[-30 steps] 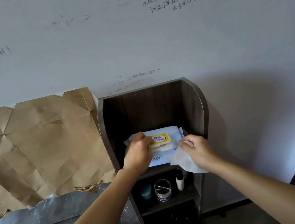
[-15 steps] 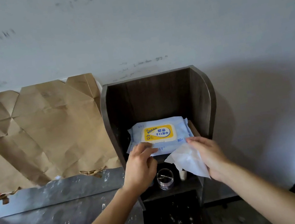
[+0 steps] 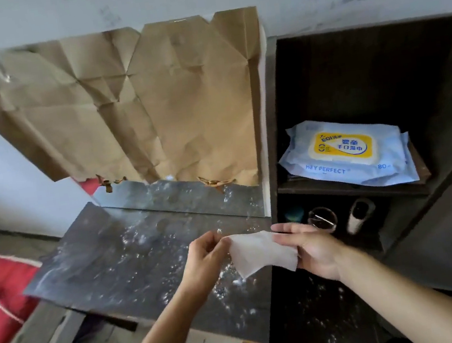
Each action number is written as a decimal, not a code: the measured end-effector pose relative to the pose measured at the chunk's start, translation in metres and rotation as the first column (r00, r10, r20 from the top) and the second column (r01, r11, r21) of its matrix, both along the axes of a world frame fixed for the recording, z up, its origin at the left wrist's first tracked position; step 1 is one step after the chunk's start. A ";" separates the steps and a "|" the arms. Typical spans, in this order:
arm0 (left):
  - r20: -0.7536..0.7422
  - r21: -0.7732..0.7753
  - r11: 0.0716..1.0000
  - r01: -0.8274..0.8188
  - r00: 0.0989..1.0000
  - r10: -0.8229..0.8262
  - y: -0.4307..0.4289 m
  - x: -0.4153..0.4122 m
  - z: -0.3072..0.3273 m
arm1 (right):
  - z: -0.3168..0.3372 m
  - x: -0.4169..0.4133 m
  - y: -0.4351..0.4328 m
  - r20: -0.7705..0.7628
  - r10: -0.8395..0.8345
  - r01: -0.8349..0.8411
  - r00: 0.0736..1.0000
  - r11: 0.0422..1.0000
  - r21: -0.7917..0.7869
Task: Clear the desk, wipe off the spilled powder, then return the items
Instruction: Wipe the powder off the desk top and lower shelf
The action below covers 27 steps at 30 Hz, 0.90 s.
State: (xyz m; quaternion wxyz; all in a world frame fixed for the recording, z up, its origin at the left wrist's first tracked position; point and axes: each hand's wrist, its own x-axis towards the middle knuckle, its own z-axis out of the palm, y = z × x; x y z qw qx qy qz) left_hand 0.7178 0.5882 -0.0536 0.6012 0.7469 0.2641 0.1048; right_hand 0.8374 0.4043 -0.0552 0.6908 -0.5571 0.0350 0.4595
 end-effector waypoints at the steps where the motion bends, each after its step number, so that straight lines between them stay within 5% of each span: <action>1: -0.017 -0.041 0.998 -0.052 0.999 0.051 0.013 -0.011 -0.001 | -0.003 -0.004 0.011 -0.025 0.084 -0.084 0.996 0.996 -0.009; 8: -0.008 -0.267 0.880 -0.393 0.914 0.406 0.112 -0.086 -0.011 | -0.022 -0.044 0.134 0.213 0.214 -0.170 0.953 0.963 -0.210; 13: -0.081 -0.211 0.792 -0.573 0.818 0.570 0.195 -0.135 -0.018 | -0.038 -0.102 0.238 0.349 0.376 -0.264 0.858 0.907 -0.327; 19: -0.144 -0.184 0.785 -0.591 0.806 0.574 0.272 -0.176 -0.026 | -0.051 -0.148 0.320 0.352 0.373 -0.246 0.858 0.902 -0.356; 24: -0.164 -0.222 0.825 -0.520 0.854 0.495 0.317 -0.178 -0.034 | -0.056 -0.154 0.357 0.251 0.184 -0.127 0.950 0.966 -0.226; 27: -0.212 -0.290 0.790 -0.540 0.841 0.498 0.342 -0.170 -0.043 | -0.059 -0.149 0.378 0.372 0.354 -0.277 0.858 0.929 -0.245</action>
